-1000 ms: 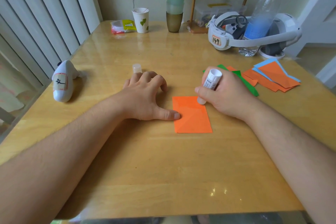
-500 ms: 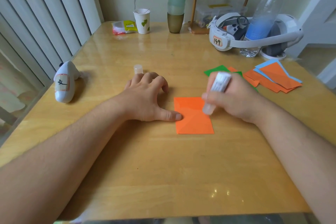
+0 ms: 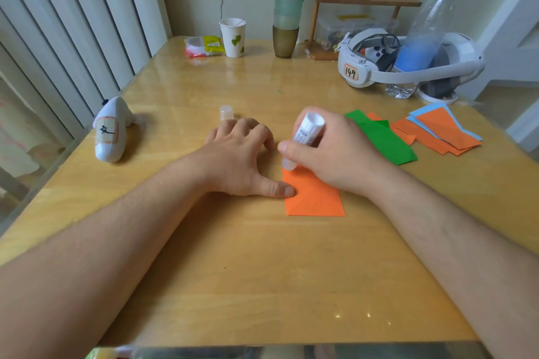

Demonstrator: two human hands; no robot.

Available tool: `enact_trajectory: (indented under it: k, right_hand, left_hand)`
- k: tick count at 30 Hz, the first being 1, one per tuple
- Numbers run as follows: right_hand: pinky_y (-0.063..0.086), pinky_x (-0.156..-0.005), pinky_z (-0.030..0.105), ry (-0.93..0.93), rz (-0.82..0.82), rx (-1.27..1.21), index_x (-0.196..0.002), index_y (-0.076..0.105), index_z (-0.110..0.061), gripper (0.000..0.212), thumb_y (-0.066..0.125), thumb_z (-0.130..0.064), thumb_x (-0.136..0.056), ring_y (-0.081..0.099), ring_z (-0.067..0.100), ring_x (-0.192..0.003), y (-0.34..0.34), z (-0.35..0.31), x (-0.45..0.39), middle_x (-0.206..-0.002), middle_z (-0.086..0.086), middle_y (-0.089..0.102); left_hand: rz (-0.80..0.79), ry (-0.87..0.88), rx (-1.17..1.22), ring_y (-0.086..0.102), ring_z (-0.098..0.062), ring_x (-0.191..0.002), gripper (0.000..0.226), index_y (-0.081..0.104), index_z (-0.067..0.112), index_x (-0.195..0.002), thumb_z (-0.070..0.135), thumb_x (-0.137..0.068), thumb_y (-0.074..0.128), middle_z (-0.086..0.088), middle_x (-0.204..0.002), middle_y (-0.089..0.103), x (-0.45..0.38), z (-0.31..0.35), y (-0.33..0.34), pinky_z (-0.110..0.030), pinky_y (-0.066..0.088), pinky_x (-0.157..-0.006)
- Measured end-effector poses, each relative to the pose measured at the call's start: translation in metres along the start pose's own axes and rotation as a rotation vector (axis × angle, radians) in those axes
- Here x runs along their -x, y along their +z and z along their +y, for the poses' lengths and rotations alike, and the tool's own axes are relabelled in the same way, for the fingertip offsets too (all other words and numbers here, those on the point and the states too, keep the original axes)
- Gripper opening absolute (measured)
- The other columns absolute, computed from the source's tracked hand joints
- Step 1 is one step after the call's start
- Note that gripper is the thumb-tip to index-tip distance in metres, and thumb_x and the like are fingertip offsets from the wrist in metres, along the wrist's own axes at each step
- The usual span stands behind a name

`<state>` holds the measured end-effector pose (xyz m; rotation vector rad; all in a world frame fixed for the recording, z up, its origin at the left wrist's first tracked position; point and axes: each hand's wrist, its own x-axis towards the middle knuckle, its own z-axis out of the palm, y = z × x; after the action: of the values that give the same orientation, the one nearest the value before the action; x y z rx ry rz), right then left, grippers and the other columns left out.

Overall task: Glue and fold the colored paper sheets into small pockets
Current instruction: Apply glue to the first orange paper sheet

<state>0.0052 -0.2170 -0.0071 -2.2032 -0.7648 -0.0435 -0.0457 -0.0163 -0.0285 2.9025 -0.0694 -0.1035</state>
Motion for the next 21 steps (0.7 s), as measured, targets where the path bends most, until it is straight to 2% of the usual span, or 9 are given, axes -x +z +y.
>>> enact_trajectory:
  k: [3, 12, 17, 21]
  right_hand:
    - [0.05, -0.062, 0.038, -0.015, -0.031, 0.057, -0.081, 0.057, -0.018, 0.036, 0.079, -0.047, -0.081, 0.057, 0.019, -0.064, 0.008, -0.002, 0.003, -0.068, 0.0, 0.067]
    - [0.054, -0.068, 0.04, 0.051, -0.112, 0.034, -0.085, 0.057, -0.014, 0.03, 0.077, -0.036, -0.086, 0.063, 0.013, -0.068, 0.001, -0.003, 0.008, -0.068, -0.012, 0.075]
    - [0.056, -0.073, 0.044, 0.072, -0.131, 0.013, -0.084, 0.056, -0.013, 0.026, 0.077, -0.029, -0.088, 0.07, 0.022, -0.078, -0.012, 0.005, 0.014, -0.07, -0.01, 0.077]
    - [0.058, -0.077, 0.047, 0.074, -0.133, 0.012, -0.083, 0.054, -0.014, 0.027, 0.078, -0.028, -0.086, 0.074, 0.019, -0.078, -0.021, 0.016, 0.018, -0.07, -0.008, 0.077]
  left_hand:
    - [-0.012, 0.009, 0.0, 0.018, -0.022, -0.145, 0.102, 0.037, 0.044, -0.123, 0.104, -0.042, 0.048, 0.011, -0.151, 0.03, 0.001, 0.0, -0.001, -0.044, 0.023, -0.116]
    - [-0.022, 0.014, 0.025, 0.02, -0.021, -0.142, 0.095, 0.039, 0.044, -0.12, 0.1, -0.046, 0.055, 0.012, -0.148, 0.031, 0.002, 0.0, -0.001, -0.042, 0.022, -0.116]
    - [-0.025, 0.012, 0.032, 0.019, -0.021, -0.143, 0.094, 0.039, 0.044, -0.119, 0.1, -0.046, 0.056, 0.012, -0.149, 0.031, 0.002, 0.001, -0.001, -0.042, 0.022, -0.117]
    - [-0.023, 0.015, 0.037, 0.018, -0.021, -0.144, 0.096, 0.039, 0.044, -0.12, 0.101, -0.044, 0.054, 0.012, -0.149, 0.031, 0.002, 0.0, -0.001, -0.043, 0.021, -0.118]
